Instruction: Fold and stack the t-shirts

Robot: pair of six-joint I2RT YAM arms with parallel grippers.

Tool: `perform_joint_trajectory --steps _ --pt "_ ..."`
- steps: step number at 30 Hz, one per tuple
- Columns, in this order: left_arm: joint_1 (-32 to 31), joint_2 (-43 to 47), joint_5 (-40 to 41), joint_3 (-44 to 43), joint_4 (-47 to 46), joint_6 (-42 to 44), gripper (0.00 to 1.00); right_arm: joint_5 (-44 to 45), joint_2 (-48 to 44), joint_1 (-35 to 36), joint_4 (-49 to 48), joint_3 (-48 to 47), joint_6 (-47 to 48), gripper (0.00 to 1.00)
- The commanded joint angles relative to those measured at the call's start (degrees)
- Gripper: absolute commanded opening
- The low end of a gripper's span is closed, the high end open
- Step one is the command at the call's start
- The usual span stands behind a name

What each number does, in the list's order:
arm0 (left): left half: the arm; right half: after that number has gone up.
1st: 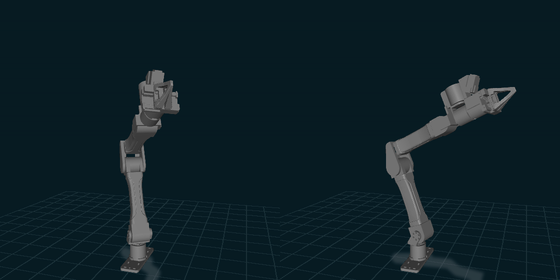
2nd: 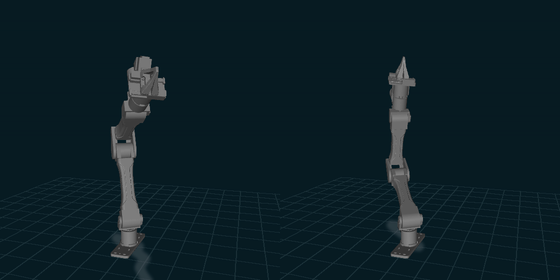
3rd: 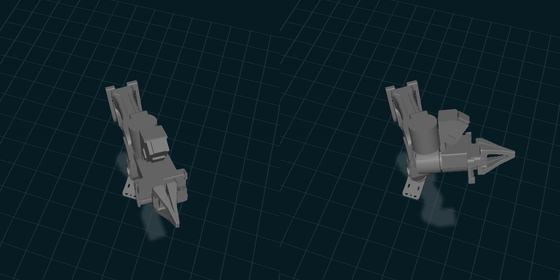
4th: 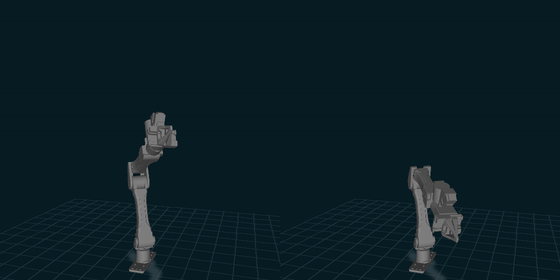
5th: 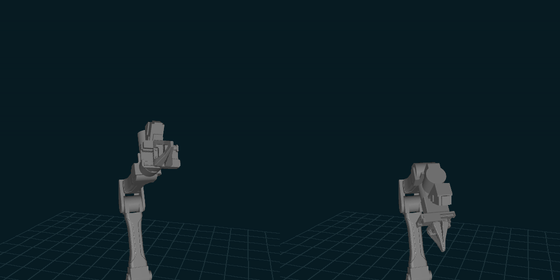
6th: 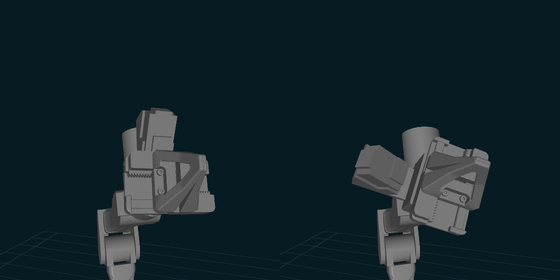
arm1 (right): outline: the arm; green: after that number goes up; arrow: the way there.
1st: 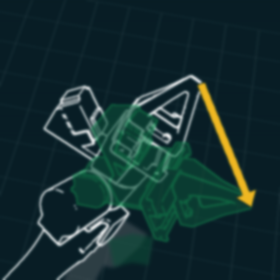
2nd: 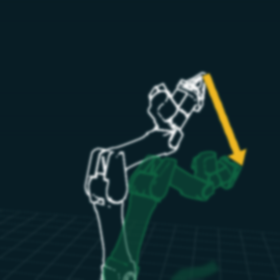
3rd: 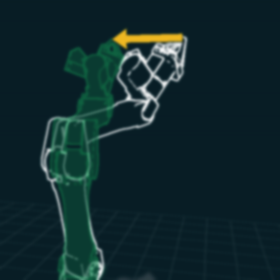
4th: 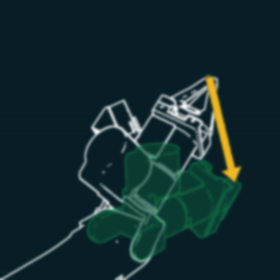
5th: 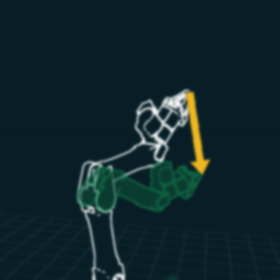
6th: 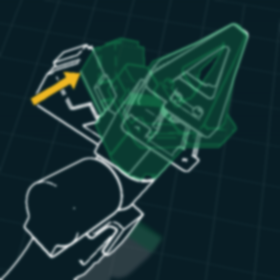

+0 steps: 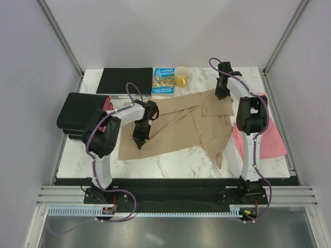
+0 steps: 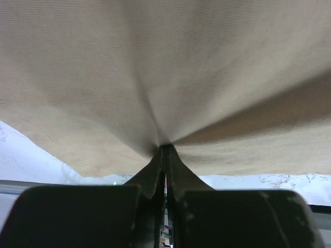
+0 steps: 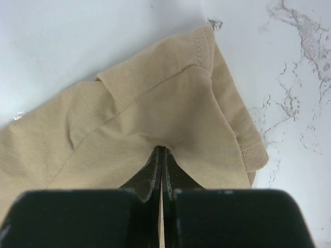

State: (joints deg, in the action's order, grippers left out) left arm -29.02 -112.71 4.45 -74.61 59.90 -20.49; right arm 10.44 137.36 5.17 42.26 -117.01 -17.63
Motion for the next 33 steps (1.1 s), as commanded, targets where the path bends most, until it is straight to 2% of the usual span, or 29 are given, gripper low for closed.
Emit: perform_joint_trajectory --steps 1,9,17,22,26,27,29,33 --pt "2.6 -3.2 4.1 -0.1 -2.2 -0.8 0.02 0.6 2.6 -0.7 0.3 -2.6 1.5 0.0" --pt "3.4 -3.9 3.7 -5.6 -2.3 -0.9 0.02 -0.6 3.0 -1.0 1.8 -3.8 1.8 0.0" --pt "3.3 -2.4 5.1 -10.6 -3.7 -3.1 0.07 -2.1 -0.3 -1.0 4.1 -0.9 0.9 0.01" --pt "3.6 -0.1 7.8 -17.1 -3.9 -4.8 0.12 -3.1 -3.1 -1.0 3.8 0.1 0.8 0.04" --pt "5.4 -3.0 10.5 -23.6 -3.4 -5.1 0.15 -3.6 -3.4 -1.0 3.7 -1.3 0.8 0.06" --pt "6.6 -5.7 10.1 -26.4 -3.5 -5.2 0.14 -3.7 -3.5 -1.0 3.8 -1.3 0.8 0.06" --pt "7.7 -8.8 10.2 -29.6 -2.8 -5.3 0.02 -3.9 -3.8 -1.0 3.6 -0.9 0.7 0.03" --pt "10.1 -15.1 11.0 -39.3 -2.3 -5.2 0.02 -4.5 -4.5 -1.0 2.4 1.2 0.7 0.0"
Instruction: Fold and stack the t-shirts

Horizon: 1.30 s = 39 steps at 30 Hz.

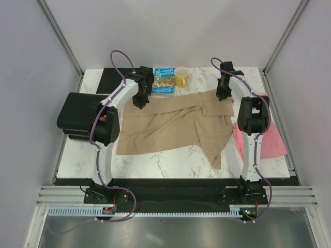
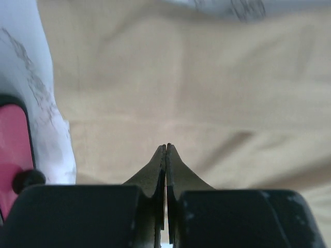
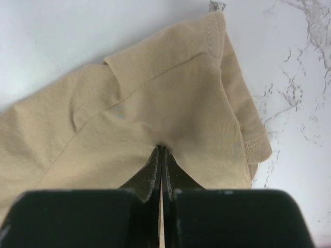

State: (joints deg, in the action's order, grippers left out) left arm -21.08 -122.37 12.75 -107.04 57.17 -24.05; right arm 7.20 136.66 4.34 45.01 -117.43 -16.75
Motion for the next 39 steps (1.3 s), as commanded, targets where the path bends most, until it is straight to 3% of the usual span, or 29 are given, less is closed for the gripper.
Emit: perform_joint_trajectory --steps 1,8,25,39 --pt "2.5 -8.0 2.7 -8.7 0.7 -1.4 0.02 -1.6 -3.9 -0.1 -0.6 2.3 -0.2 0.0" --pt "3.5 -19.2 1.4 -23.5 5.7 -0.5 0.02 -3.8 -4.0 -0.1 -1.4 2.7 -0.2 0.0" --pt "9.6 -24.0 2.2 -27.2 10.1 -0.3 0.02 -1.0 -4.9 -0.1 -1.3 4.7 -0.6 0.0" --pt "10.2 -25.8 -4.8 -30.4 6.0 2.3 0.02 2.3 -7.6 -0.1 -1.1 8.4 -0.9 0.0"
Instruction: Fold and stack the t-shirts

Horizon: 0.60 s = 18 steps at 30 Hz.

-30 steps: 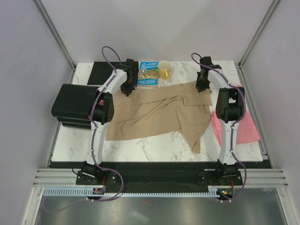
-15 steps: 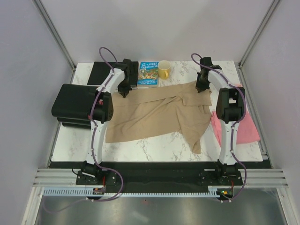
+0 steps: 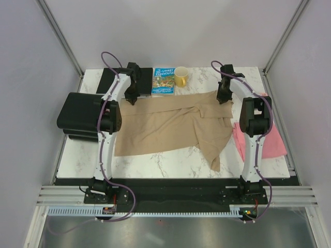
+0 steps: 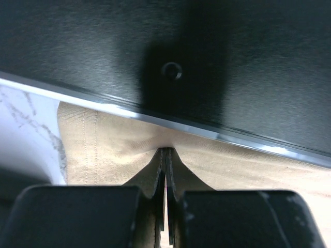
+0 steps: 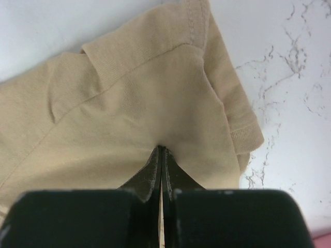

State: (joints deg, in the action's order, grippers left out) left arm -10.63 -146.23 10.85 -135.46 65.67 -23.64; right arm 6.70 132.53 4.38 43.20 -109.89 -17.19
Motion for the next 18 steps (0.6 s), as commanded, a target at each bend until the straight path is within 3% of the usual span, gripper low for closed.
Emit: perform_joint_trajectory --steps 1,4,5,6,11,15,18 --pt "-0.4 -2.0 -2.9 -2.1 -2.7 1.9 0.02 2.9 -3.3 -0.2 0.9 0.9 -0.5 0.0" --pt "-0.5 -2.1 -4.3 -3.1 -3.4 2.6 0.02 2.8 -3.6 -0.3 1.0 0.8 -0.7 0.0" --pt "-0.6 -1.8 -5.6 -3.4 -4.0 3.2 0.02 2.0 -4.0 -0.3 0.7 0.7 -0.6 0.04" --pt "-0.7 -0.6 -6.1 -3.6 -4.5 3.2 0.03 1.4 -4.6 -0.2 0.2 0.6 -0.3 0.15" --pt "-2.1 8.7 -6.4 -1.7 -12.2 0.3 0.17 -1.8 -14.1 -0.2 -6.2 2.7 -0.6 0.29" --pt "-4.0 16.3 -7.1 0.8 -13.1 -5.4 0.18 -4.1 -21.2 -0.2 -8.0 4.4 -1.4 0.29" --pt "-6.3 22.8 -8.4 8.0 -13.4 -9.5 0.18 -6.5 -26.6 0.3 -7.8 7.8 -2.2 0.29"
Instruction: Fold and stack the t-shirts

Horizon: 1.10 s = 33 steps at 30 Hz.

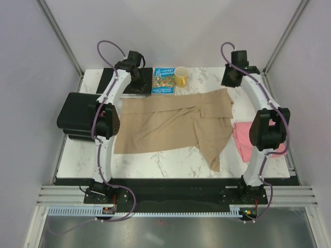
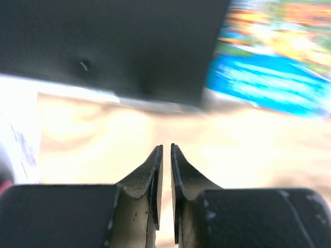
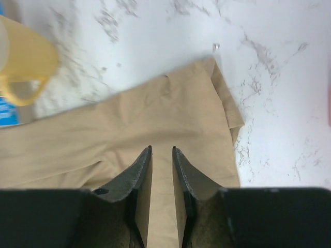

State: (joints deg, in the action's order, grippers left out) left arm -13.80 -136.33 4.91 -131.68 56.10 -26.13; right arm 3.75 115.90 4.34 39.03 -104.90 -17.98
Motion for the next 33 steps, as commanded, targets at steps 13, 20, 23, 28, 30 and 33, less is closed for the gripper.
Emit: perform_joint_trajectory --steps 13,20,23,28,30,33 --pt "-7.7 44.9 -6.0 47.2 -6.7 -7.1 0.18 -8.7 -34.1 16.2 5.3 33.9 0.1 0.36" --pt "-7.9 50.4 -10.7 58.5 -9.1 -6.4 0.17 -6.6 -45.9 19.8 11.1 47.6 -1.8 0.4" --pt "-8.1 50.6 -11.8 60.2 -9.2 -4.9 0.17 -7.0 -45.1 22.9 13.0 49.2 -2.1 0.4" --pt "-8.3 51.0 -12.0 62.4 -9.1 -3.8 0.17 -6.2 -44.5 25.6 16.7 50.4 -4.8 0.42" --pt "-8.3 51.5 -11.9 63.2 -9.1 -3.8 0.17 -7.3 -45.1 25.8 18.4 51.0 -5.7 0.46" --pt "-8.2 52.2 -12.1 64.7 -9.2 -3.8 0.17 -7.1 -45.5 26.9 22.6 51.6 -6.7 0.42"
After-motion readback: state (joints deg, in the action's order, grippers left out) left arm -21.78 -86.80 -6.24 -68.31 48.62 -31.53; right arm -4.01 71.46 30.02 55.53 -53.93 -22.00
